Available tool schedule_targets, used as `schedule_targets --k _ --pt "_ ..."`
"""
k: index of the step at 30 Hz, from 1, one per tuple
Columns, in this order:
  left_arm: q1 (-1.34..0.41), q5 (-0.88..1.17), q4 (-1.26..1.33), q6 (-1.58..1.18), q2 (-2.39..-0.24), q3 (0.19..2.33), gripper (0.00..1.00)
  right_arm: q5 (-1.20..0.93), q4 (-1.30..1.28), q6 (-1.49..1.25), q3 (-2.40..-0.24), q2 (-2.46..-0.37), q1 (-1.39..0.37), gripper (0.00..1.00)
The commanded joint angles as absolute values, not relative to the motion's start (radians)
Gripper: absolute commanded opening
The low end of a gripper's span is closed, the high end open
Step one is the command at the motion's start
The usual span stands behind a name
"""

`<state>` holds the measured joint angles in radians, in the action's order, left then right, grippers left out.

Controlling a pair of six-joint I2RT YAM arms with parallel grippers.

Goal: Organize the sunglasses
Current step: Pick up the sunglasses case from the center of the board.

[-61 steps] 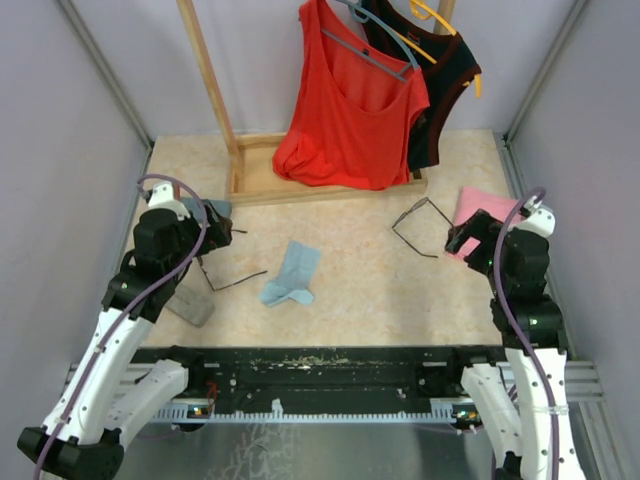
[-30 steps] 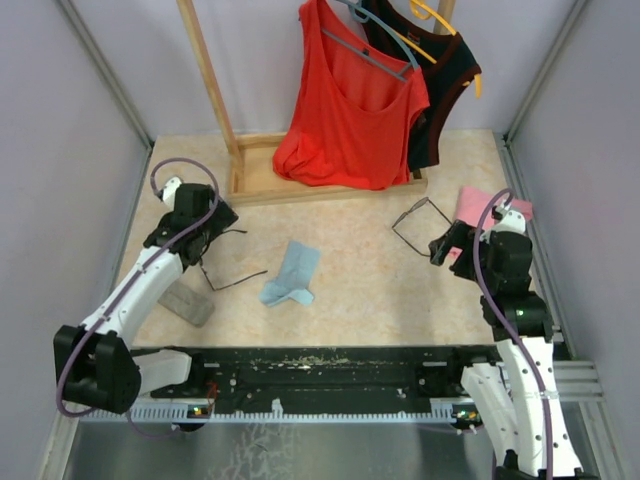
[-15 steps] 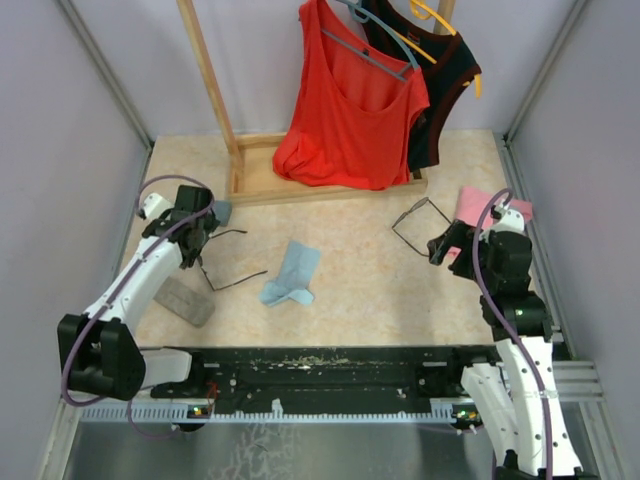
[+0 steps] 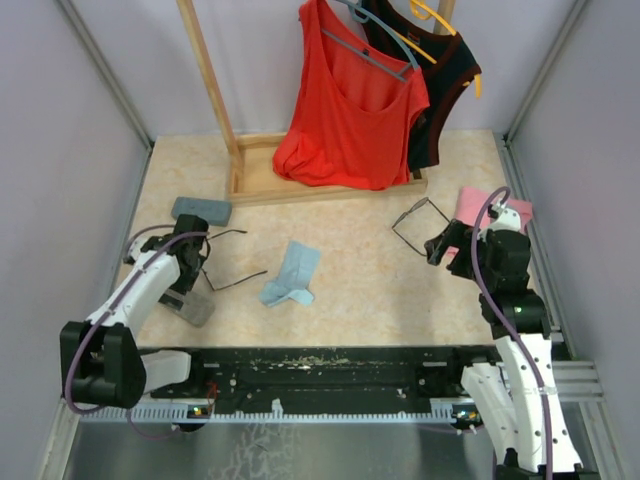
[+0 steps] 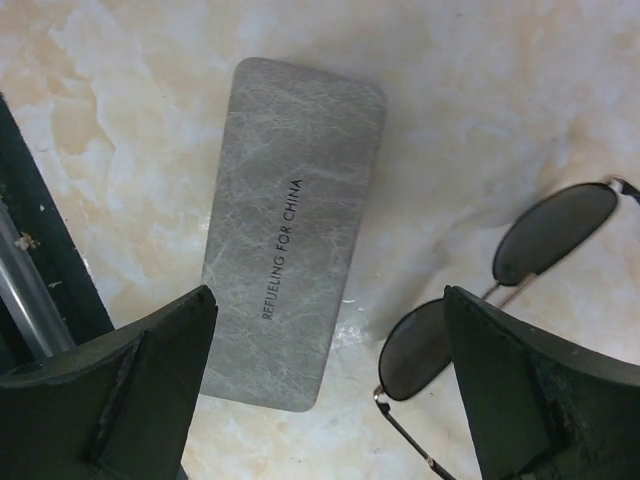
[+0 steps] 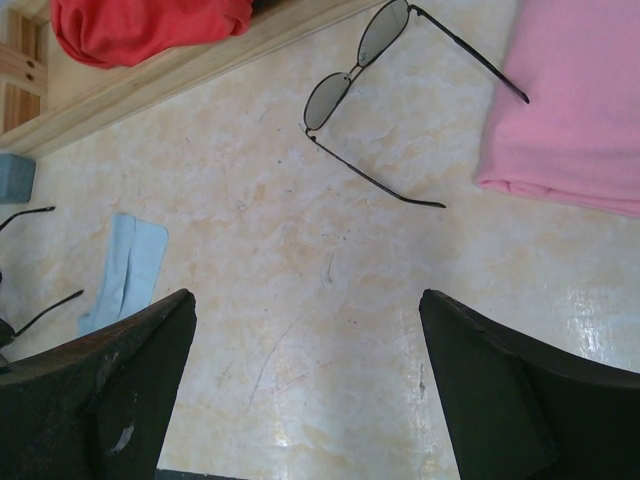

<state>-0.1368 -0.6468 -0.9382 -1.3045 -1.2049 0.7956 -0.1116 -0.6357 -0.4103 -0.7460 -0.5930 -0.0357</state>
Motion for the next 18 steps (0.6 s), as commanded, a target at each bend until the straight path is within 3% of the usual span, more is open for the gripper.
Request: schedule_targets --k 1,12,18 --pt "-0.101 -0.638 -1.018 -1.424 -1.273 0.790 1.00 -0.133 -0.591 -0.391 -0.749 -0.597 -0.027 0.94" --pt "-0.026 -0.588 -0.840 -1.299 -1.330 0.706 1.00 -0.147 -0.585 -0.388 -0.747 -0.610 -0.026 0.94" --pt "-0.003 -0.541 -0.740 -1.247 -1.372 0.679 0.93 -0.147 -0.586 -0.388 -0.747 -0.614 -0.026 0.94"
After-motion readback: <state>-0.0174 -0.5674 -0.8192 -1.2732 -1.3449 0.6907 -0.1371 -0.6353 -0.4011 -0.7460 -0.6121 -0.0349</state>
